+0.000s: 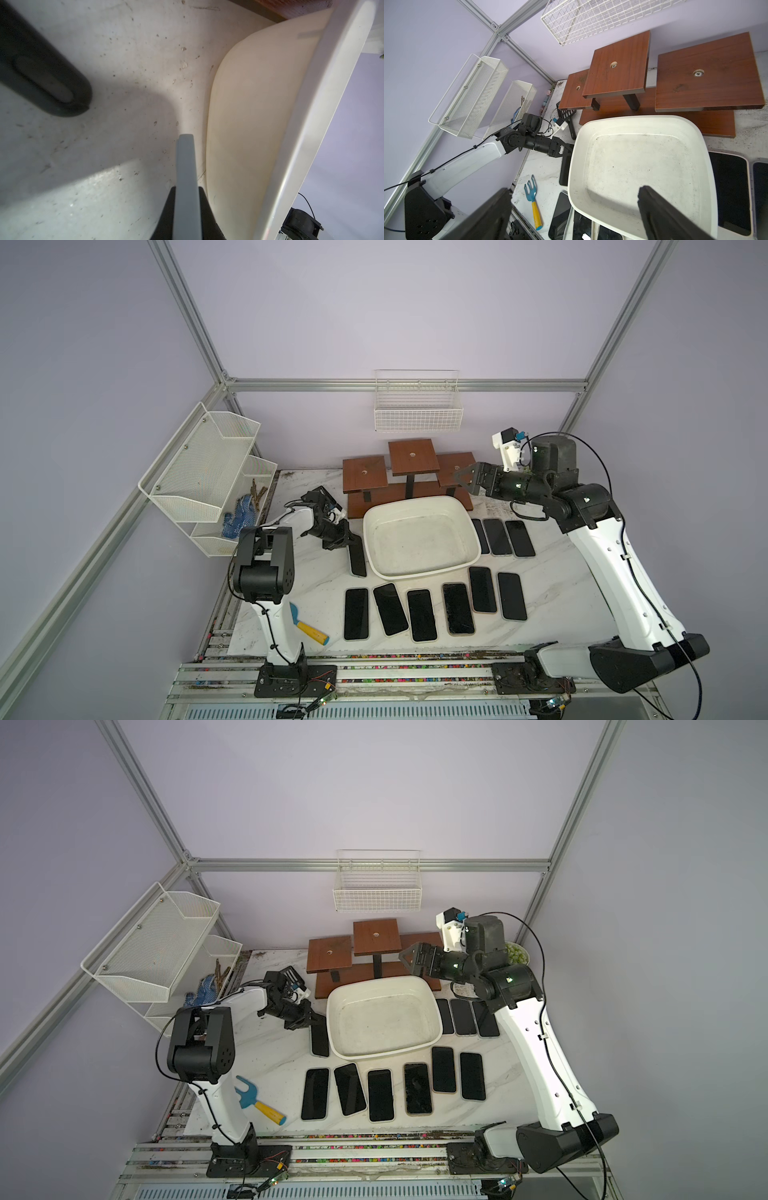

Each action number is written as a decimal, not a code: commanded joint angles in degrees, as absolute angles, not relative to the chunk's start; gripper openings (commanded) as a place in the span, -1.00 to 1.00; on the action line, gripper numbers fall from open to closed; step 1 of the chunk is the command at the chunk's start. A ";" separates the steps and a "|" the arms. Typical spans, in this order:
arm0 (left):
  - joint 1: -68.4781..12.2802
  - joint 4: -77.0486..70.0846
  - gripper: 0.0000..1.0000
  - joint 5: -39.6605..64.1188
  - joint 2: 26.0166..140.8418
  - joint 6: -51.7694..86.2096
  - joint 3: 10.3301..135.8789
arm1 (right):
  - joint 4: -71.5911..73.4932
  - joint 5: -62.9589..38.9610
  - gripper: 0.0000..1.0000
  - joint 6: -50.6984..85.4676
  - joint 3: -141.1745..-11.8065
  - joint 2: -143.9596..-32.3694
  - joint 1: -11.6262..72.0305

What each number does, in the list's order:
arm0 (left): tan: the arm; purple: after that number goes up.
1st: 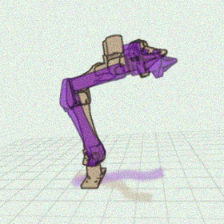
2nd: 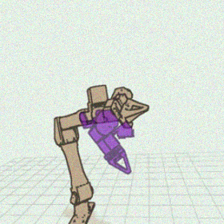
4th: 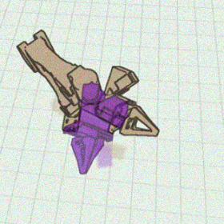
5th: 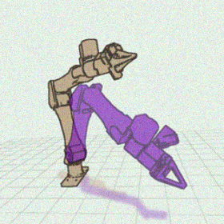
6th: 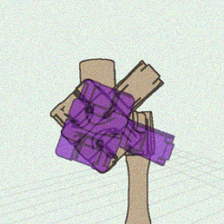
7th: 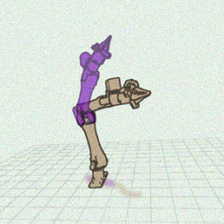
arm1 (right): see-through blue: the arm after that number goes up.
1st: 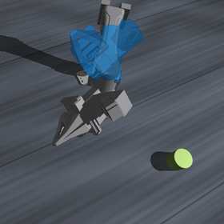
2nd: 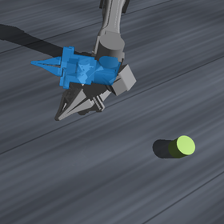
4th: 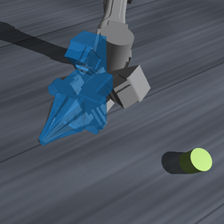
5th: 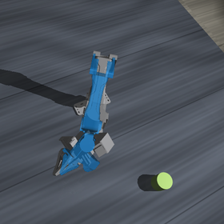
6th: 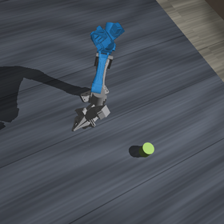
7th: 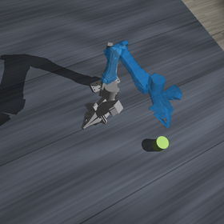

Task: Take the phone out of the storage box
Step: Place the phone at the center of the board.

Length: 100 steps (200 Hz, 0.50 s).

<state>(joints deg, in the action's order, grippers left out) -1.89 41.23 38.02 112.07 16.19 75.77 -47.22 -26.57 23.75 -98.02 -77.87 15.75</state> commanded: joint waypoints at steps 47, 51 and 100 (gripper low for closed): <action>-1.42 42.99 -1.00 37.38 115.96 12.53 79.36 | -44.41 -26.80 1.00 24.61 -96.07 -77.74 15.03; -1.36 43.12 -1.00 37.22 116.22 12.48 79.45 | -44.26 -26.75 1.00 24.69 -96.05 -77.78 15.00; -0.36 44.49 -0.83 35.68 119.06 12.48 80.49 | -43.35 -26.86 1.00 24.79 -95.89 -78.74 14.86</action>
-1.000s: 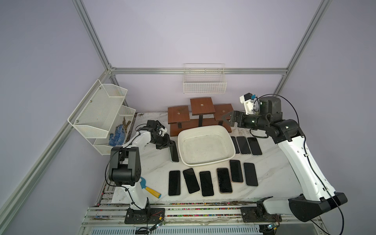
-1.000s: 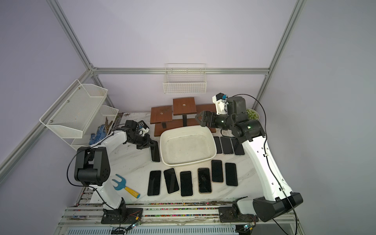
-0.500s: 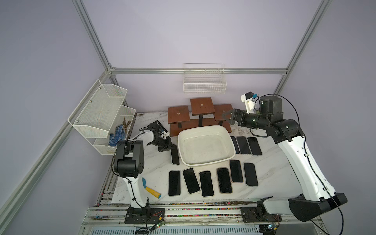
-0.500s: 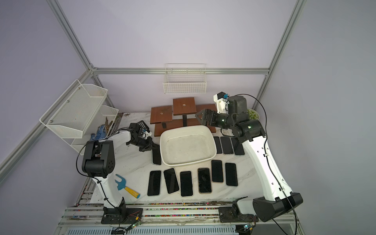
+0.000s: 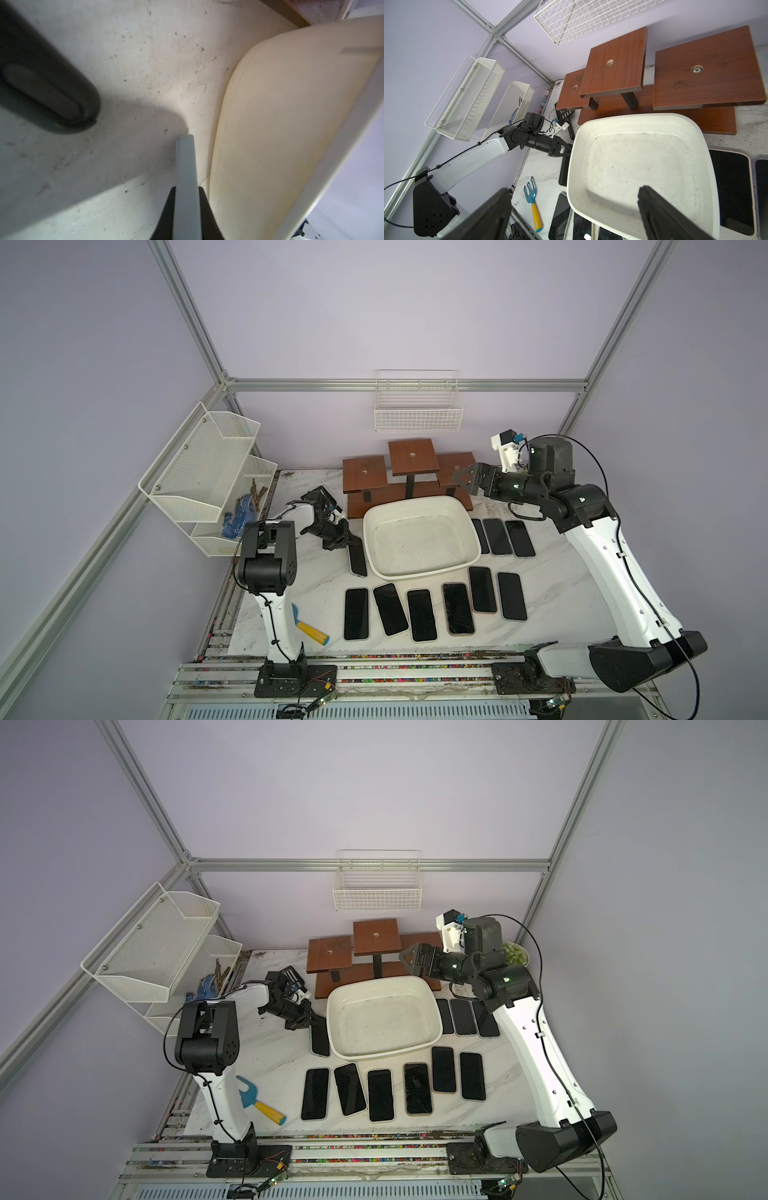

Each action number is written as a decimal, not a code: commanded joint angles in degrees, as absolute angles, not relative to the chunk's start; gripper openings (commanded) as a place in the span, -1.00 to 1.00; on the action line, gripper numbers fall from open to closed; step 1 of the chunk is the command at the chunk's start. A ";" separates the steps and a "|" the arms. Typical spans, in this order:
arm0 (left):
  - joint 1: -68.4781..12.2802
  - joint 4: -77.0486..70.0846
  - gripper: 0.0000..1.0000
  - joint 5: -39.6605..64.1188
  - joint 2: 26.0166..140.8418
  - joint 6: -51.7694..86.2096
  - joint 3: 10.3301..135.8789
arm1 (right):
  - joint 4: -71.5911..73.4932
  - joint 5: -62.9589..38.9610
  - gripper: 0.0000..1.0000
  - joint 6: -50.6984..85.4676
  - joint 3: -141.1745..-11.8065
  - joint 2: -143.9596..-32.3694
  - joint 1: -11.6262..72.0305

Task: Take the phone out of the storage box
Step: Place the phone at the center of the board.

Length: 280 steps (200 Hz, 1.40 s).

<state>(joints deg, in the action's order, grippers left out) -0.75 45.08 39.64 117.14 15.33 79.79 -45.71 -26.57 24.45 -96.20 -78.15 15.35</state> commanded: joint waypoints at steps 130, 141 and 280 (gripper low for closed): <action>0.26 46.90 -0.35 33.40 120.90 9.67 79.80 | -39.34 -26.70 1.00 26.84 -91.50 -78.26 14.77; 0.26 46.93 -0.30 33.27 120.55 9.76 79.54 | -38.90 -26.80 1.00 27.19 -90.92 -78.00 14.77; 0.41 50.89 0.54 20.69 116.50 11.43 83.12 | -37.35 -26.65 1.00 28.91 -86.52 -74.52 14.77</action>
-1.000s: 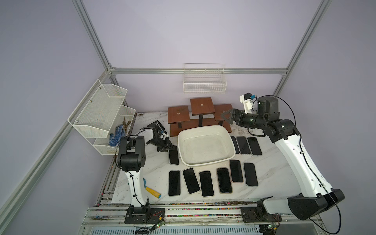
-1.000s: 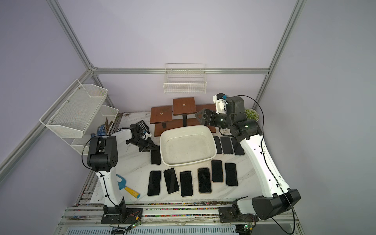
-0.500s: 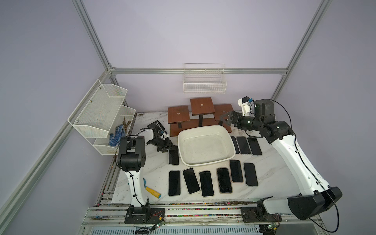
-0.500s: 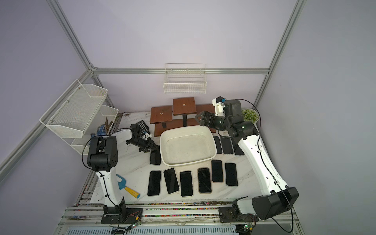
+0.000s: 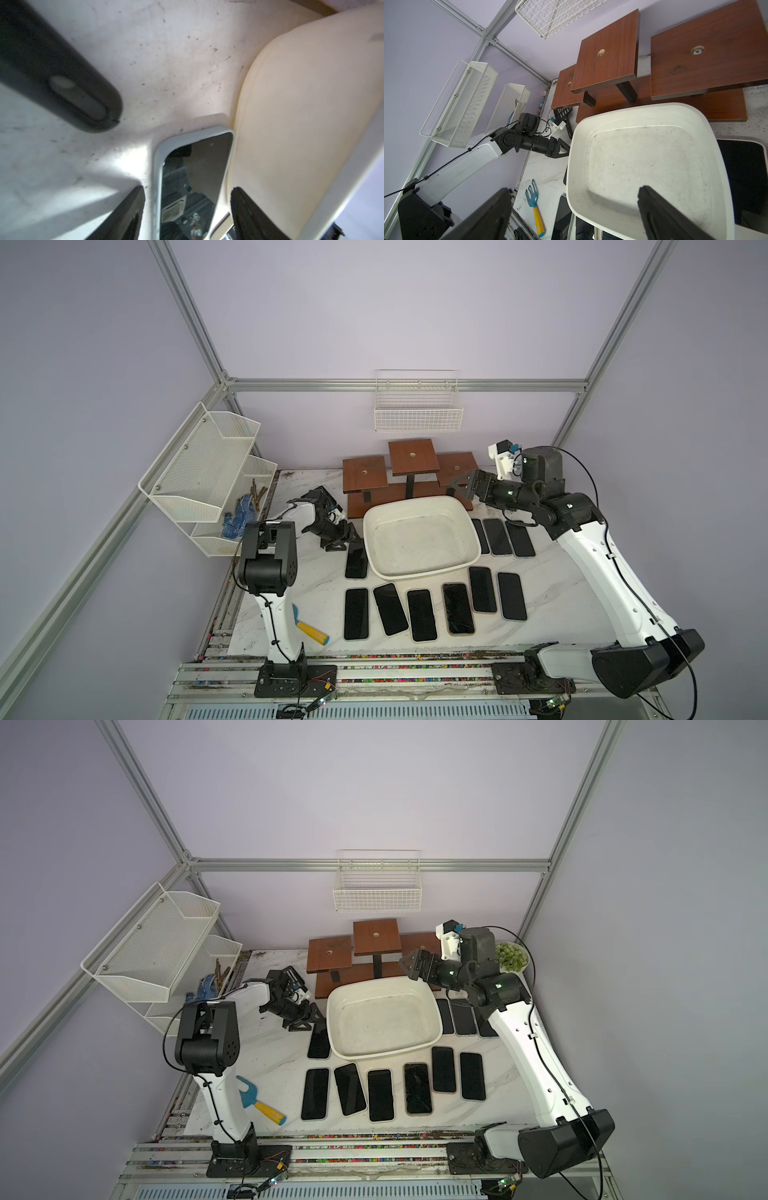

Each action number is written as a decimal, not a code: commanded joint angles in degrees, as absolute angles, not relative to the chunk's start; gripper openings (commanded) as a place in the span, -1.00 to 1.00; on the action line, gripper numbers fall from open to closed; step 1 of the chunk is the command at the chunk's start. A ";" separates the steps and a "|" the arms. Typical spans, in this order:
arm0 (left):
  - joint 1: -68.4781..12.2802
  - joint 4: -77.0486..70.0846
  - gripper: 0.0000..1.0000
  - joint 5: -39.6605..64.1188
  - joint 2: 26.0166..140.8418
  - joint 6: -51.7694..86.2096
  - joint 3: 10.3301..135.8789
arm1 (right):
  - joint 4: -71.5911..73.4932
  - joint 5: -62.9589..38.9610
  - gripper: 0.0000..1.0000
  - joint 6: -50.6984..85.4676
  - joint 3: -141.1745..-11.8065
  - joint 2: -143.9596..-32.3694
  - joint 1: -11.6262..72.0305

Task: Take the phone out of the storage box
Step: Place the phone at the center of the board, then reset both arms

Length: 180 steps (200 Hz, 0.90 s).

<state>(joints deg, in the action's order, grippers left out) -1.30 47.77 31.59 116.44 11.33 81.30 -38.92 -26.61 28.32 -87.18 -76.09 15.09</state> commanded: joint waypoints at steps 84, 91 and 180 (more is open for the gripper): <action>3.21 53.70 0.74 18.14 108.49 13.61 88.61 | -36.76 -25.93 1.00 28.40 -87.32 -75.02 14.77; 3.25 53.70 0.76 17.88 107.02 14.07 88.47 | -36.66 -25.62 1.00 28.08 -87.65 -75.22 14.77; 3.34 35.71 1.00 2.73 74.99 29.55 69.38 | -22.38 -6.92 1.00 18.32 -83.58 -72.47 12.47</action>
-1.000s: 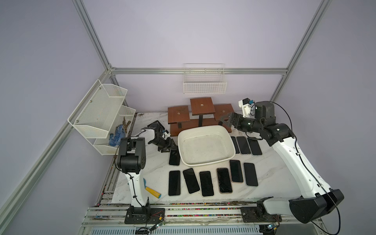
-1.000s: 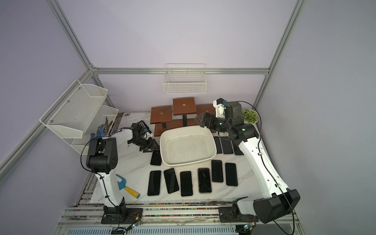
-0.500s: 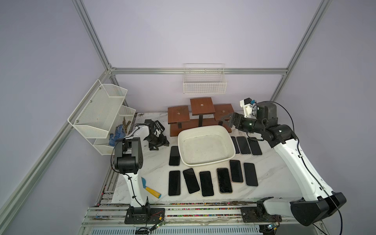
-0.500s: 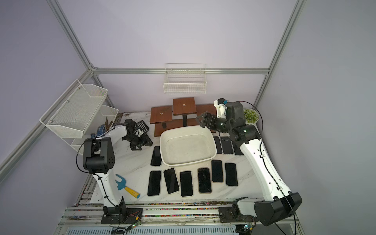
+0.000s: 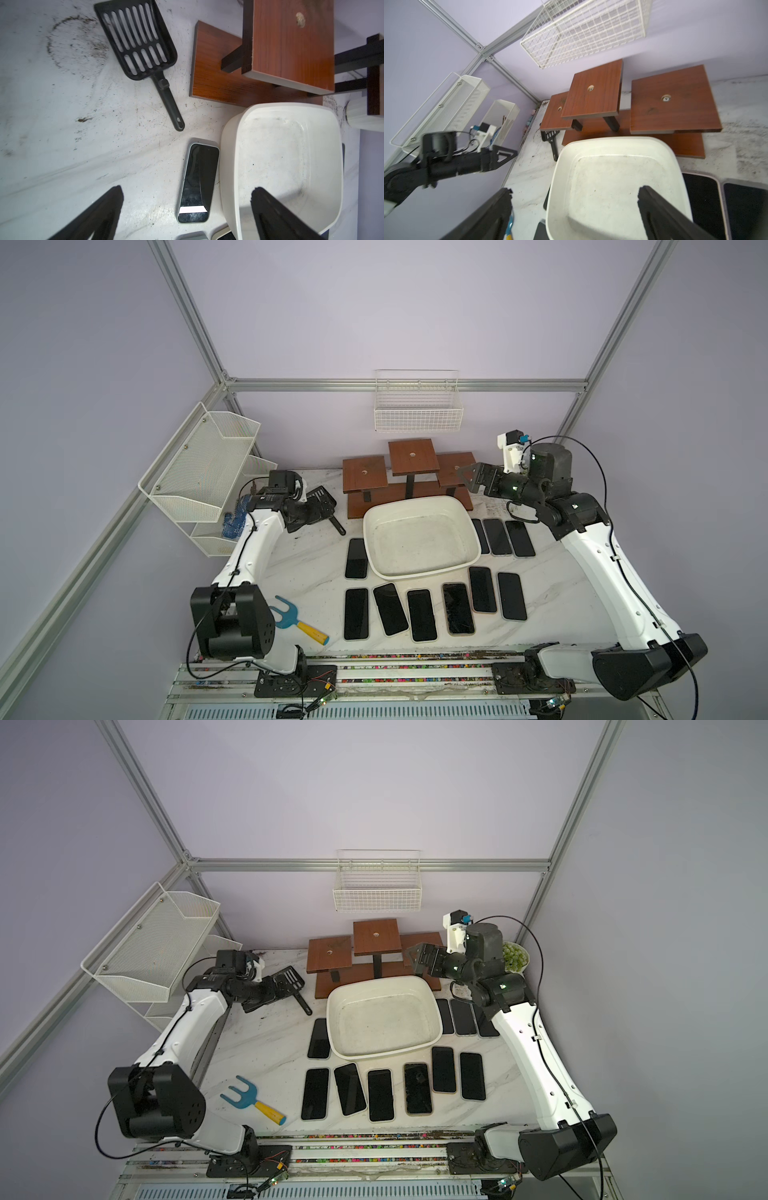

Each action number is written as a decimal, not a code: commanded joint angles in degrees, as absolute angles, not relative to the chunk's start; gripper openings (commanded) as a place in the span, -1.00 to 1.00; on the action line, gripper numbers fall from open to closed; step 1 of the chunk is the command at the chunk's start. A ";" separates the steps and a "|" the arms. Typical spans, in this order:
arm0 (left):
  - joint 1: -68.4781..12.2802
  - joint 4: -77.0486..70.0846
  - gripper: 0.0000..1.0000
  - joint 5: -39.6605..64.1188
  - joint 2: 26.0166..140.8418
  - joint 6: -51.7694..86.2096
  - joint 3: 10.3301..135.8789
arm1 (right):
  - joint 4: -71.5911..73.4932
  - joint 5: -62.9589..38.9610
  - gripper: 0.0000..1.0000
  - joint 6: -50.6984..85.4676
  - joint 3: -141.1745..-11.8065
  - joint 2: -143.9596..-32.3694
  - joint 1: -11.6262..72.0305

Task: Take the phone out of the storage box
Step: Reset both arms

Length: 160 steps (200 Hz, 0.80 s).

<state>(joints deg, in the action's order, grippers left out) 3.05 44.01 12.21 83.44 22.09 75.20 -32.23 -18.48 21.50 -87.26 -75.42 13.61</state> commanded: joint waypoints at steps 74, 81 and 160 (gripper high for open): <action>3.34 16.56 1.00 -3.94 57.22 27.44 52.04 | 0.25 0.85 1.00 16.35 -63.71 -68.67 8.31; 3.34 16.63 1.00 -4.12 56.56 26.19 51.34 | 1.13 1.62 1.00 15.50 -61.87 -68.60 8.18; 3.34 6.06 1.00 -17.67 53.78 14.69 38.90 | 20.79 7.32 0.99 7.48 -36.98 -72.10 2.40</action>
<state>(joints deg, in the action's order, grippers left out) 3.09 13.74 -11.20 54.13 21.78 40.12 9.91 4.71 10.74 -42.28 -70.13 4.08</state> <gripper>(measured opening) 0.996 0.998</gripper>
